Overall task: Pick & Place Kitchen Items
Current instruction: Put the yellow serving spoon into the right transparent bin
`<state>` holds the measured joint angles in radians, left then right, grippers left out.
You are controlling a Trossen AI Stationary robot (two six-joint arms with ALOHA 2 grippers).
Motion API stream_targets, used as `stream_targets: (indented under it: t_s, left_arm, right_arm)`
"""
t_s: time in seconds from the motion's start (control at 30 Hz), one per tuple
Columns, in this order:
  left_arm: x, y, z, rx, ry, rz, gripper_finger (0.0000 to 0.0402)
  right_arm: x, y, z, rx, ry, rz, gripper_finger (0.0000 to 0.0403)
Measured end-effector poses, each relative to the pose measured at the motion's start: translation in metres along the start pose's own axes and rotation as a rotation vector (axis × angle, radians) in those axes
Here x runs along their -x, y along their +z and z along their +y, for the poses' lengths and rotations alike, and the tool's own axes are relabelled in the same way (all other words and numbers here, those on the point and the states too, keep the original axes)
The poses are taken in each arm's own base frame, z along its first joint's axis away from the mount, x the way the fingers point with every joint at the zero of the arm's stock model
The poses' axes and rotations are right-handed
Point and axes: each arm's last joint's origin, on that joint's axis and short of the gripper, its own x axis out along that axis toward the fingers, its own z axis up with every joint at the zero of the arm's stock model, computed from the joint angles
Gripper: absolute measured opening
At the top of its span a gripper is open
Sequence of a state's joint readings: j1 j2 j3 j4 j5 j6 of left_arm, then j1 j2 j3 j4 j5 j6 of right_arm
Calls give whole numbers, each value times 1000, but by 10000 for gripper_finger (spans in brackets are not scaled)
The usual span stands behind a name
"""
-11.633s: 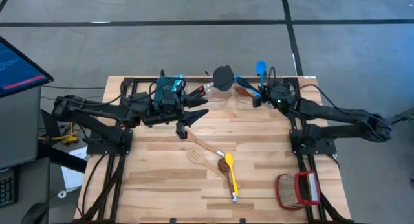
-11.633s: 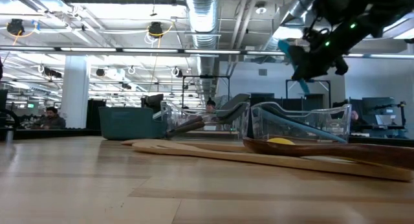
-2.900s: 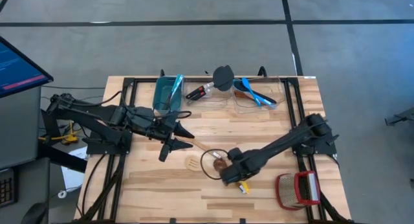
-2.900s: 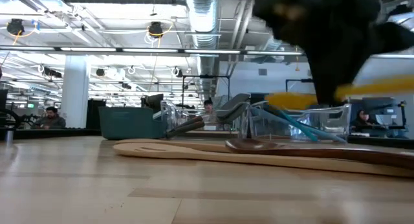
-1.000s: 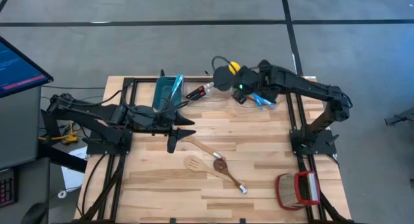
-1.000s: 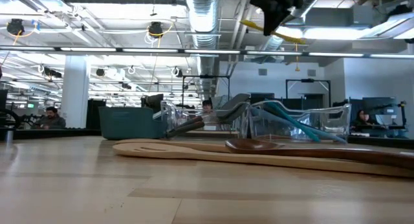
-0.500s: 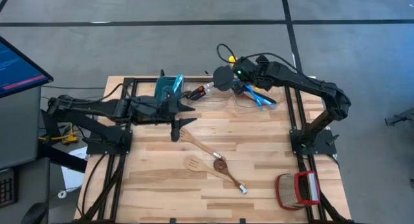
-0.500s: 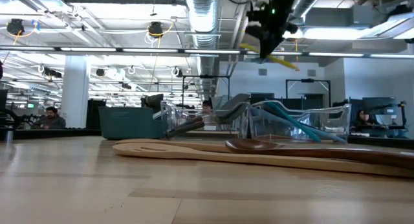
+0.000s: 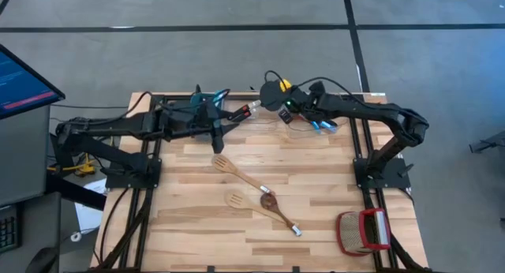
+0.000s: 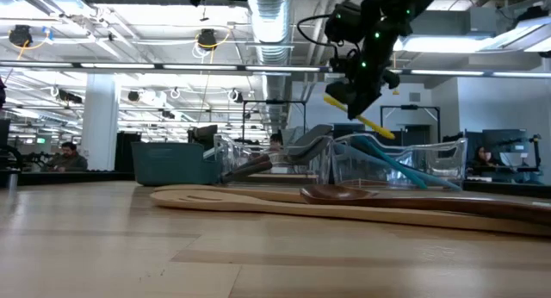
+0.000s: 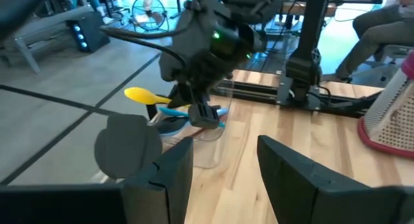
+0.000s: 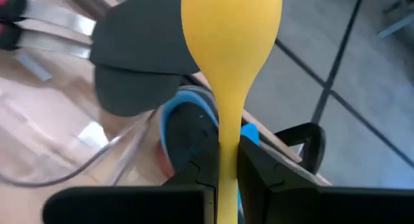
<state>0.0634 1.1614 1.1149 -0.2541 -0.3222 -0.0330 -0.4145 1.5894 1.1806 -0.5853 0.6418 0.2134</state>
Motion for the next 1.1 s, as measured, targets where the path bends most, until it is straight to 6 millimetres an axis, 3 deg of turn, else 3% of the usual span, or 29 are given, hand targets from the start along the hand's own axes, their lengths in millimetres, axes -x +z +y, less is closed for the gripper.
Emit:
stream_targets:
  t_s: [0.47,0.83,1.1]
  left_arm:
    - [-1,0,2,4,7,1,159]
    - [-1,0,3,4,9,0,159]
    - [-1,0,2,12,11,0,159]
  right_arm:
    - [-26,-35,6,2,-103,-20,22]
    - [-28,-52,15,33,-83,-22,22]
    - [-28,-53,15,68,-81,-11,94]
